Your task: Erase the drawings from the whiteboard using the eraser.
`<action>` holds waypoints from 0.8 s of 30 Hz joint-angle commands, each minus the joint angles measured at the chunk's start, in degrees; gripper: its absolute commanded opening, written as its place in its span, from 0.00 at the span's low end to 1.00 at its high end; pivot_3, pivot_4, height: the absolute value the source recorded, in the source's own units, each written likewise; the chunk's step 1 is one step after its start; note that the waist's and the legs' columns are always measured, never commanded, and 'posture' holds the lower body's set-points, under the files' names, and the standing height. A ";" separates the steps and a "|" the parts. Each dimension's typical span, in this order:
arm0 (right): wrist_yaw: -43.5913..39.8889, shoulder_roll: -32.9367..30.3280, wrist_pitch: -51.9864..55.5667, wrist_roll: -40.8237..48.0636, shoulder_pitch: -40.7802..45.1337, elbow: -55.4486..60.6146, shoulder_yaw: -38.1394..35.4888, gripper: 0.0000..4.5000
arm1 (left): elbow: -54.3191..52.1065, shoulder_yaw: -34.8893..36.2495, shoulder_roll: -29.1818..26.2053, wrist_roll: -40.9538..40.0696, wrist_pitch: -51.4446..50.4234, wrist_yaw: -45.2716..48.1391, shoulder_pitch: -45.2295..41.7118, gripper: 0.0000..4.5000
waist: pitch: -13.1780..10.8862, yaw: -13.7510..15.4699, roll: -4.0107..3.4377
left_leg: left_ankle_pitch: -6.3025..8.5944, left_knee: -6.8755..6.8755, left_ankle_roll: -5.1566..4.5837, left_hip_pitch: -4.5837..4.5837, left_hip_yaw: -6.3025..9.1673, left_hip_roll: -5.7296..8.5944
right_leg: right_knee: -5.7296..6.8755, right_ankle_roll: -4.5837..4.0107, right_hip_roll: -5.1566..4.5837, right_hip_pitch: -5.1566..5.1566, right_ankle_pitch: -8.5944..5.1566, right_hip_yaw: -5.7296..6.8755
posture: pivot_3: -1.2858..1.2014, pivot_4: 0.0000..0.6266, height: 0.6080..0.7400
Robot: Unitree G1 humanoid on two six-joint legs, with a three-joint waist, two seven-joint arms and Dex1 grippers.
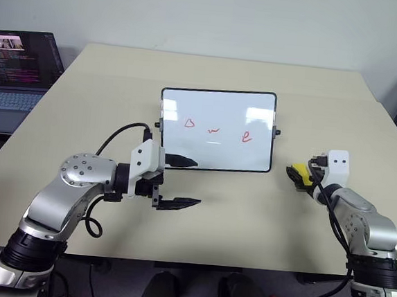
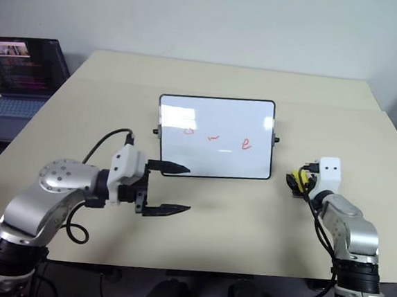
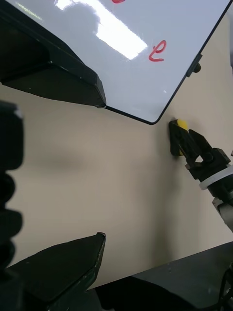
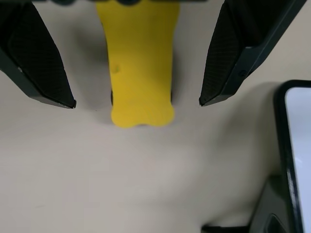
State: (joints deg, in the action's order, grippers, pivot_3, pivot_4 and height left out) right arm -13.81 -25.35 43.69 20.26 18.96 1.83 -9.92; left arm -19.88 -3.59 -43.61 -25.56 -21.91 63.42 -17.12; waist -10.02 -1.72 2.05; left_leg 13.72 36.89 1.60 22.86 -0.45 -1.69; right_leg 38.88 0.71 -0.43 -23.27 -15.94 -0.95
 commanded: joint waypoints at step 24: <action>-6.35 -3.41 2.67 2.77 -6.83 17.54 -1.82 0.25 | -6.30 8.07 0.84 -2.53 -6.63 -11.73 9.02 1.00 | -0.01 0.02 -0.01 | 0.00 0.00 0.00 0.02 0.03 -0.03 | 0.00 0.00 -0.07 -0.01 -0.01 0.00 | 0.52 0.24 1.00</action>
State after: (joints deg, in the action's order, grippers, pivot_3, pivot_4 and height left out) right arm -18.20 -27.65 45.21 20.47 12.33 12.99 -10.27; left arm -23.19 1.82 -42.59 -26.76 -27.59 53.31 -8.55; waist -10.03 -1.70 2.03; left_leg 13.72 36.89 1.60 22.87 -0.42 -1.73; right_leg 38.88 0.71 -0.51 -23.28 -15.96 -0.95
